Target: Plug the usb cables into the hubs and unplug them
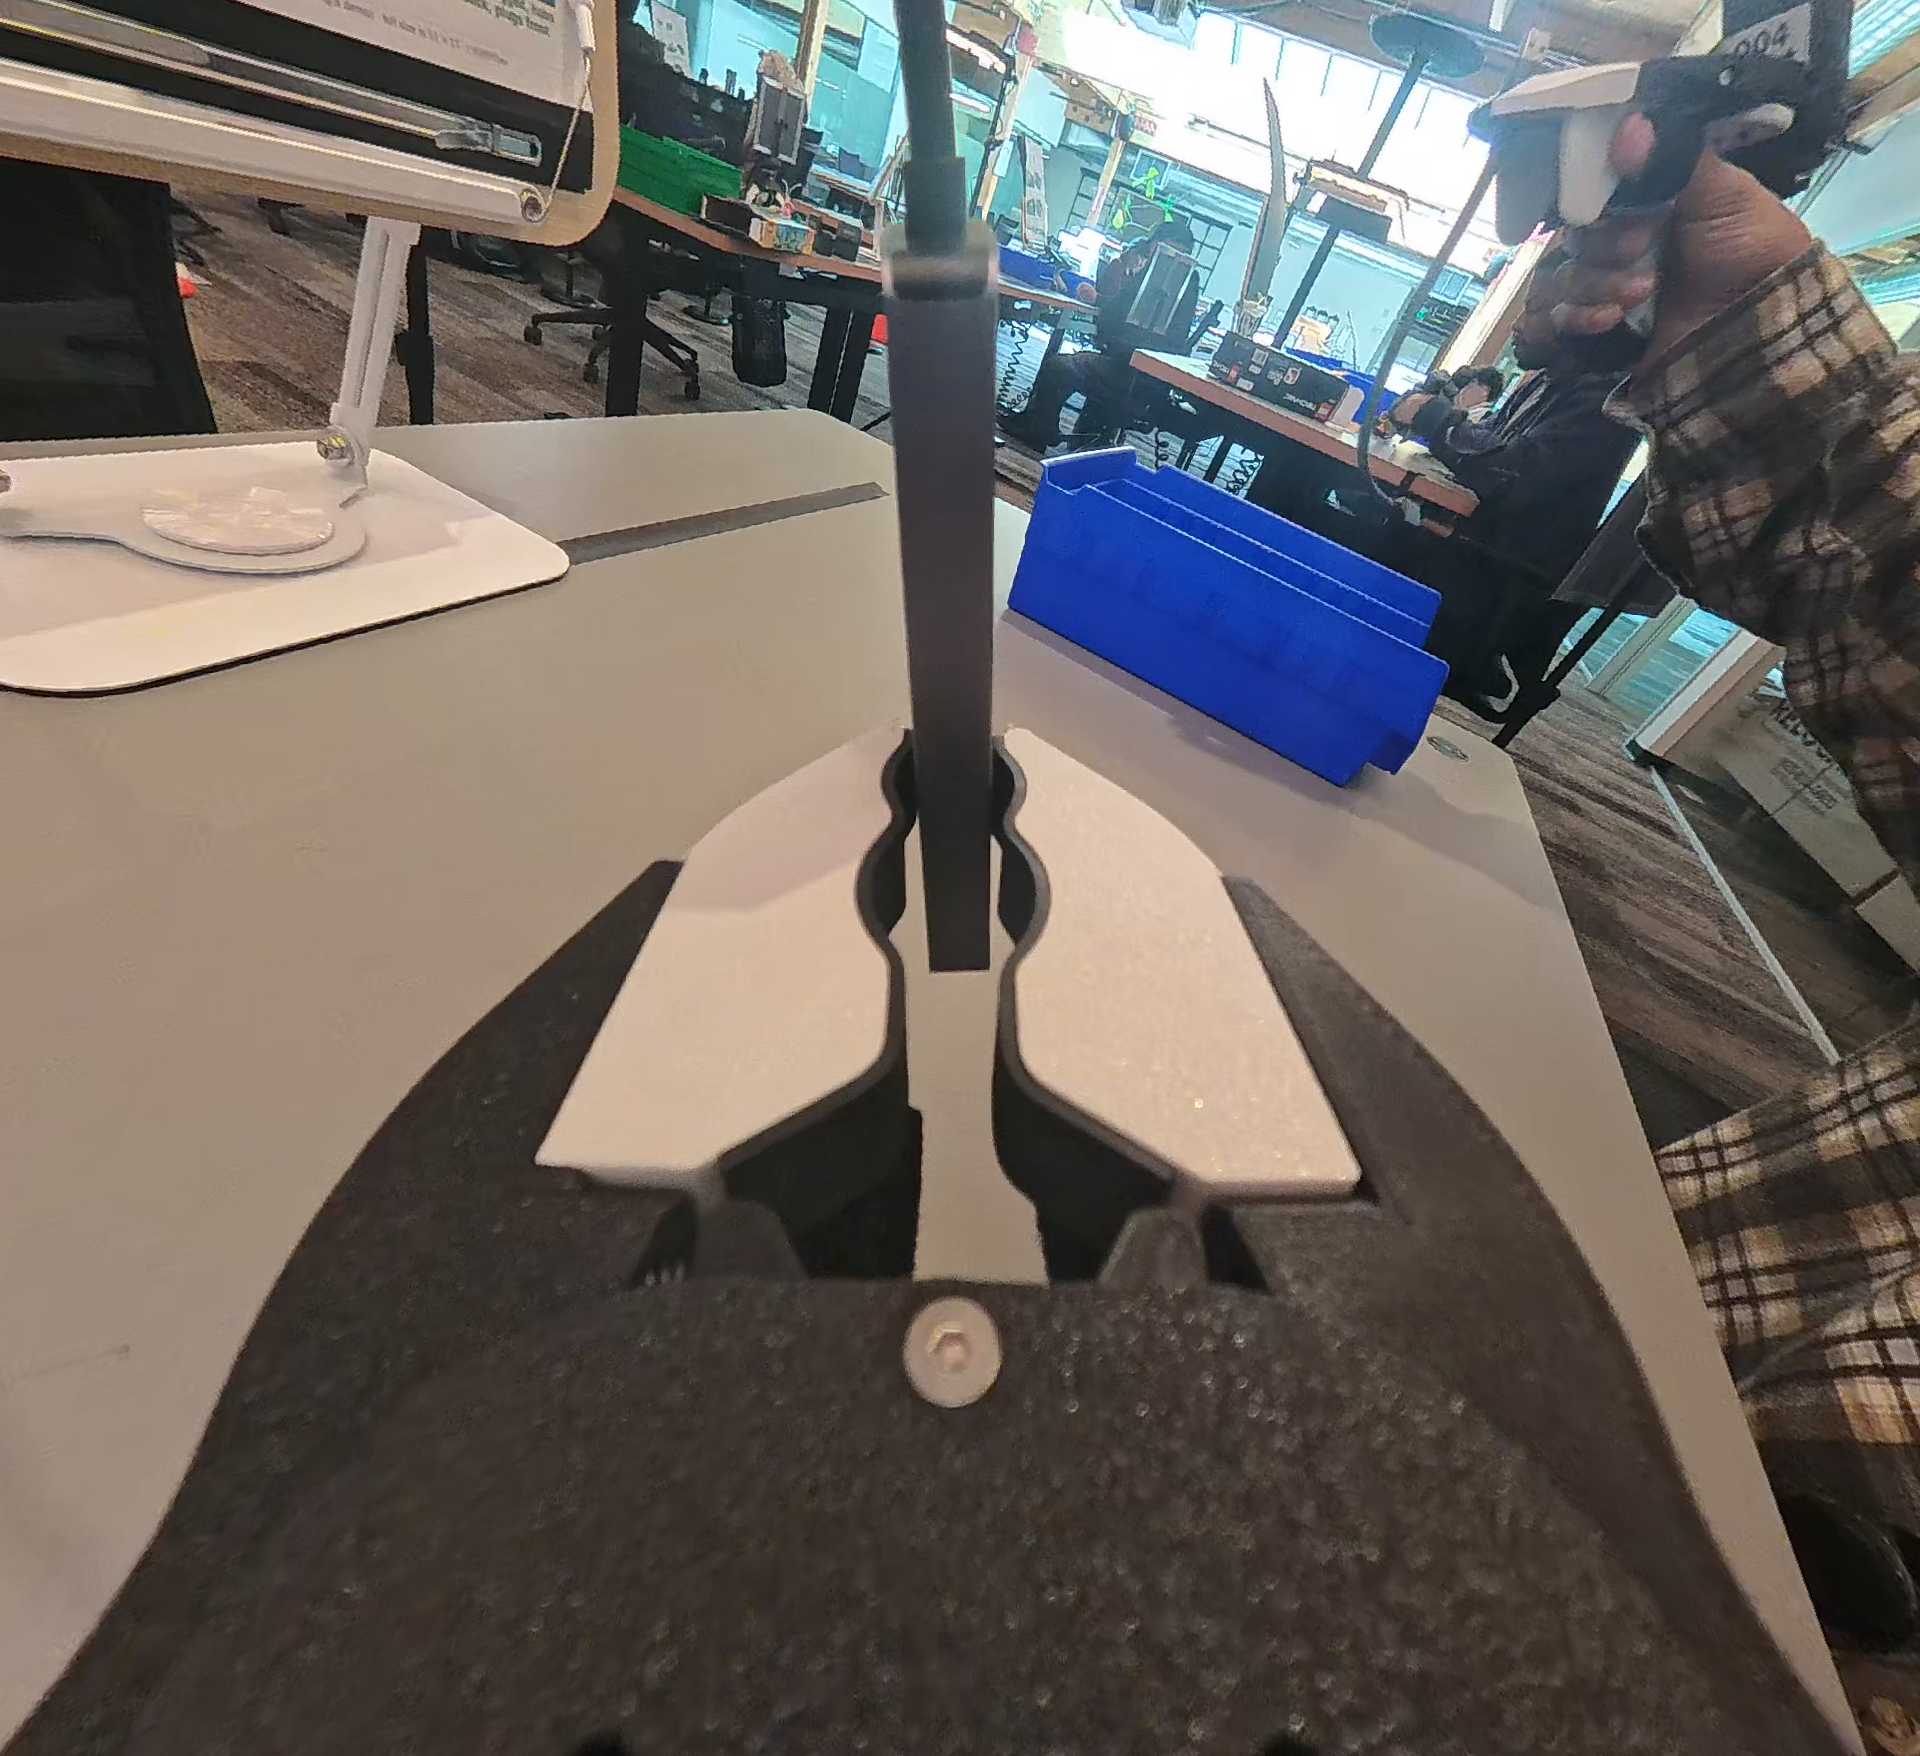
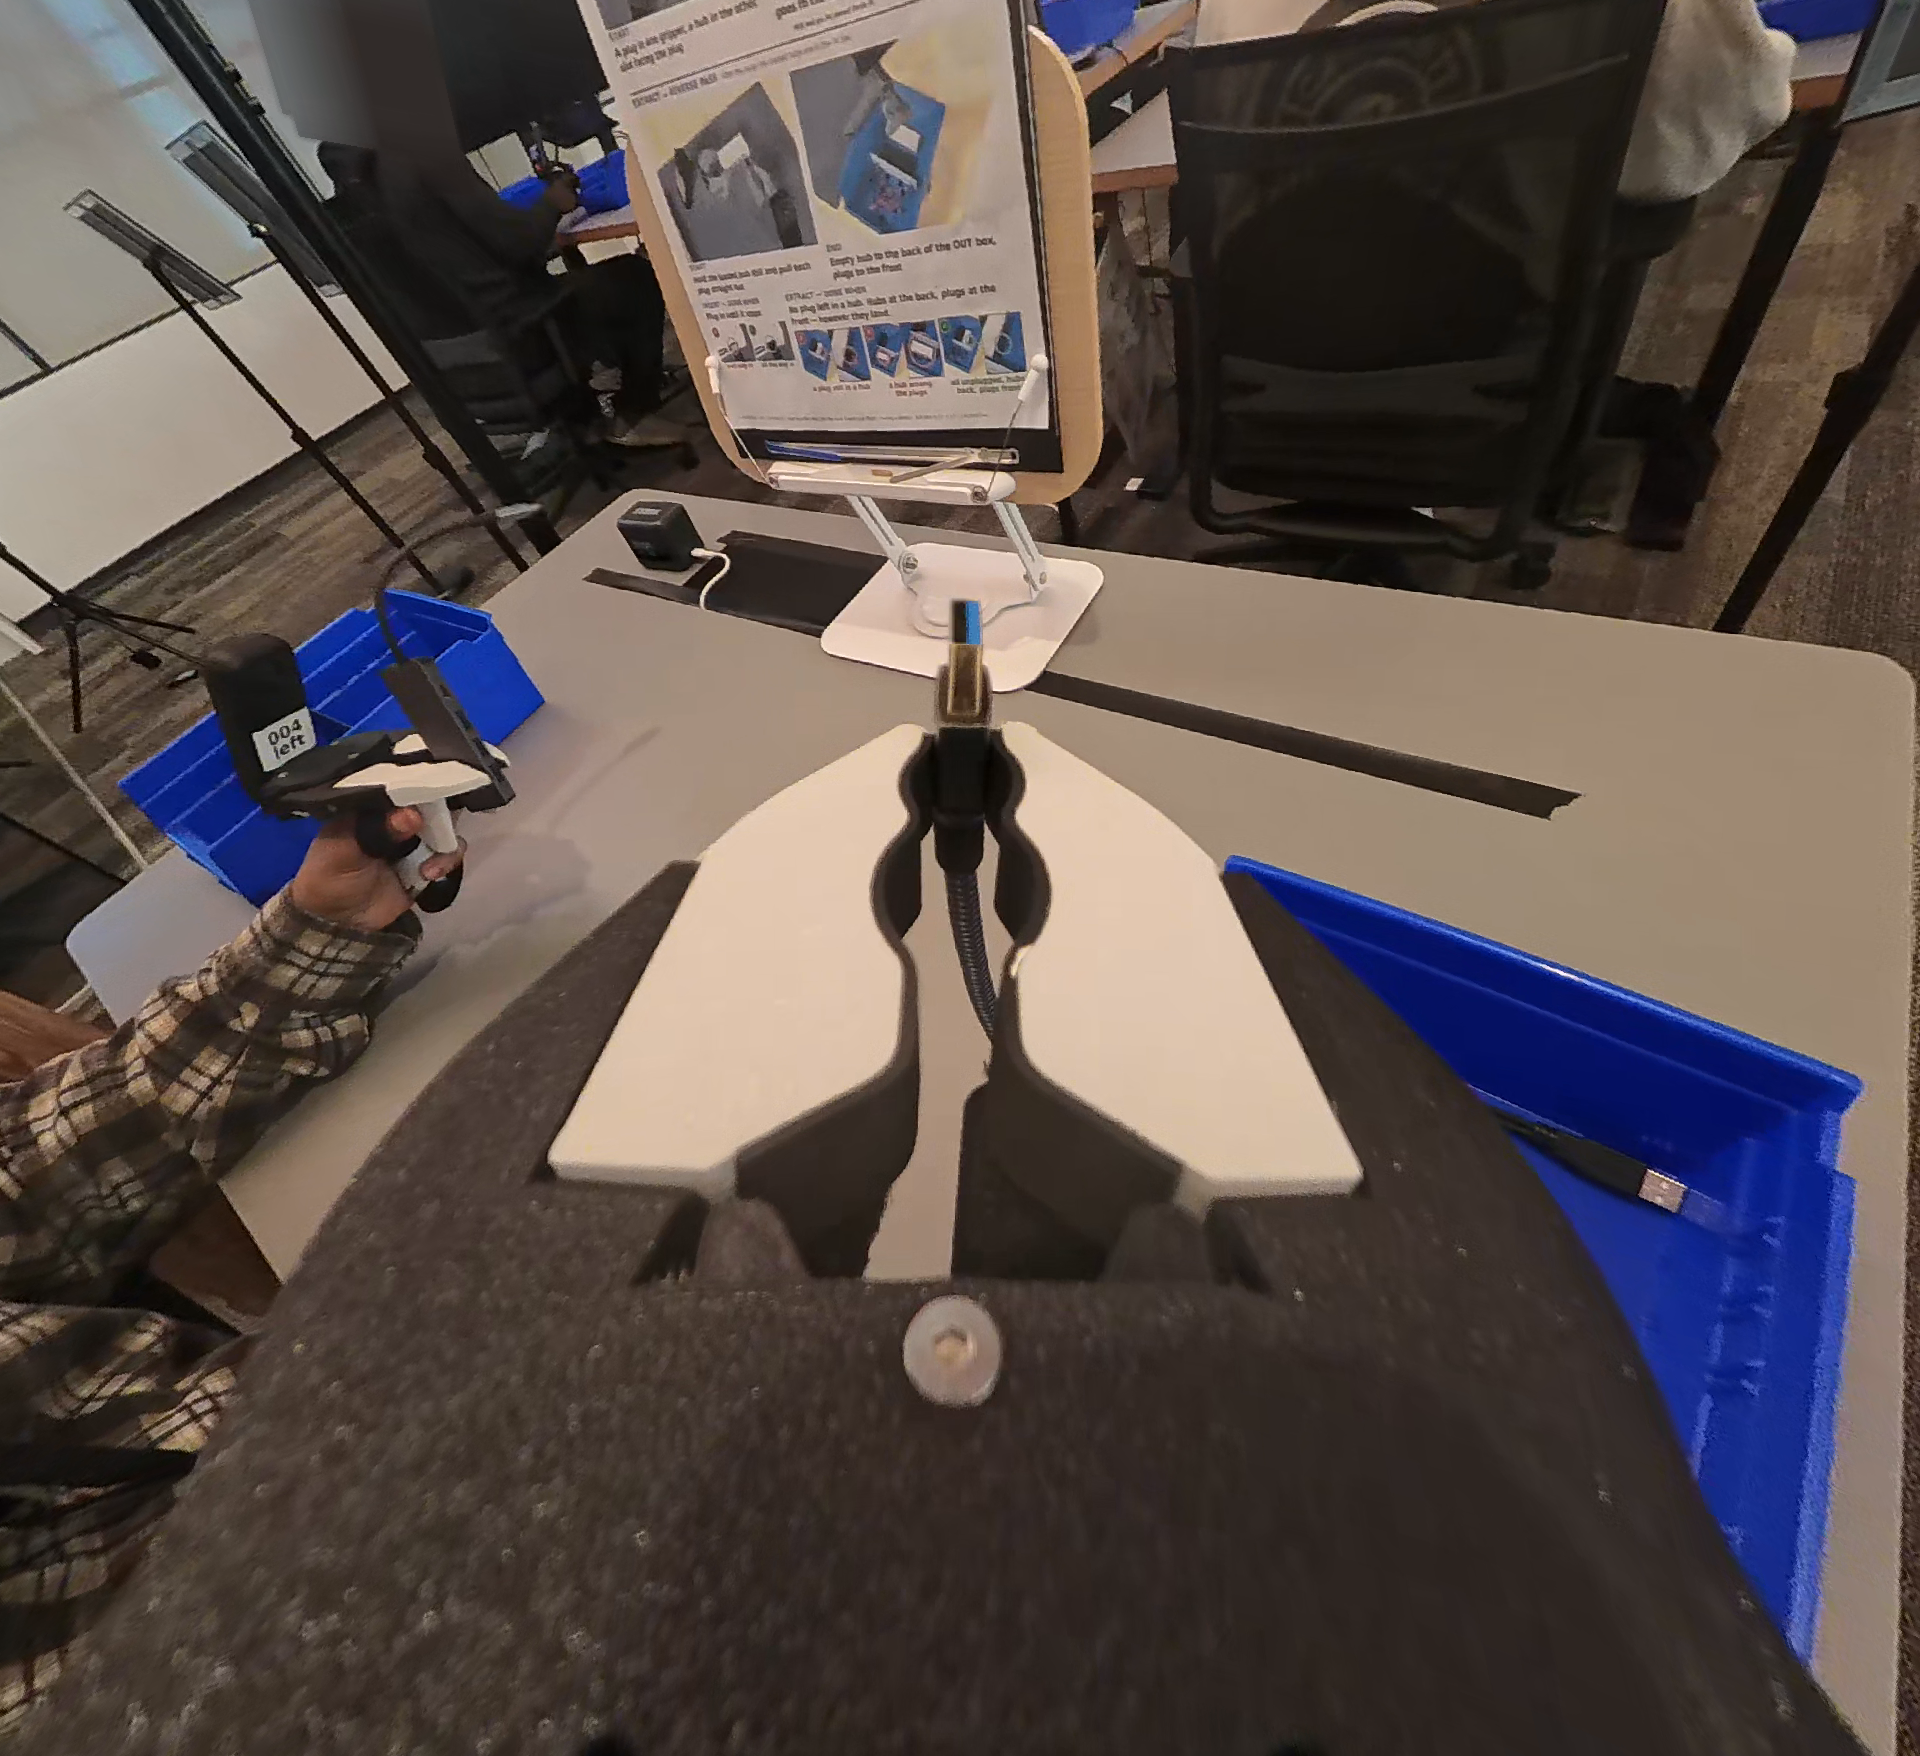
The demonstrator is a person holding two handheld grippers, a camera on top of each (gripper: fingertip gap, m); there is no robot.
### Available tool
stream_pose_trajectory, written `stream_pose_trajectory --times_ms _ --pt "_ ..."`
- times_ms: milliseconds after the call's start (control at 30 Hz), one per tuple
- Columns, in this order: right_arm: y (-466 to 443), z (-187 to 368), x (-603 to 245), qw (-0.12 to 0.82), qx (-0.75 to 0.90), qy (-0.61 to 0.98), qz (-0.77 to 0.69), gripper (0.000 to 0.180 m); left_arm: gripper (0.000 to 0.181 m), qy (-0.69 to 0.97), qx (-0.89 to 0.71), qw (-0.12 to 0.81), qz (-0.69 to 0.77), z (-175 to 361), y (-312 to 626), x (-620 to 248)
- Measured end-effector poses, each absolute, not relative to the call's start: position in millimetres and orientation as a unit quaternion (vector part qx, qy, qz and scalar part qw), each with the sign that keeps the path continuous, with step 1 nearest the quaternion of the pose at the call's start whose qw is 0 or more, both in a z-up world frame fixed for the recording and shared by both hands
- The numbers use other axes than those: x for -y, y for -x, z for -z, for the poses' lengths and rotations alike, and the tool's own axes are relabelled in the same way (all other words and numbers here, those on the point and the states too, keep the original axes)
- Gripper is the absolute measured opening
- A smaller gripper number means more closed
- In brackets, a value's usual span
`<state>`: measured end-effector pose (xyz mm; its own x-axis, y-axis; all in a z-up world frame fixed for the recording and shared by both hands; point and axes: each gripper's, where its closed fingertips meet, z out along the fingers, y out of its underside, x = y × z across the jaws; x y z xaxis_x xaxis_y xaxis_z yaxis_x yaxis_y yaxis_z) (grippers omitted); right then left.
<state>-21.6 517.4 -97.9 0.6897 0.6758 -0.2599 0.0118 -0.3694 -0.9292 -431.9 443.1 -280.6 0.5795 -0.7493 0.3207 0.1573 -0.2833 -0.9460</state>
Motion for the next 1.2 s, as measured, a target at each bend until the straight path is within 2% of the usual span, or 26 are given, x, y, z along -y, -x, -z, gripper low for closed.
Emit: stream_pose_trajectory --times_ms 1200 --pt "-13 137 -549 0.494 0.192 0.798 -0.289 0.008 0.011 0.691 -0.216 0.557 0.406 280 431 -442"
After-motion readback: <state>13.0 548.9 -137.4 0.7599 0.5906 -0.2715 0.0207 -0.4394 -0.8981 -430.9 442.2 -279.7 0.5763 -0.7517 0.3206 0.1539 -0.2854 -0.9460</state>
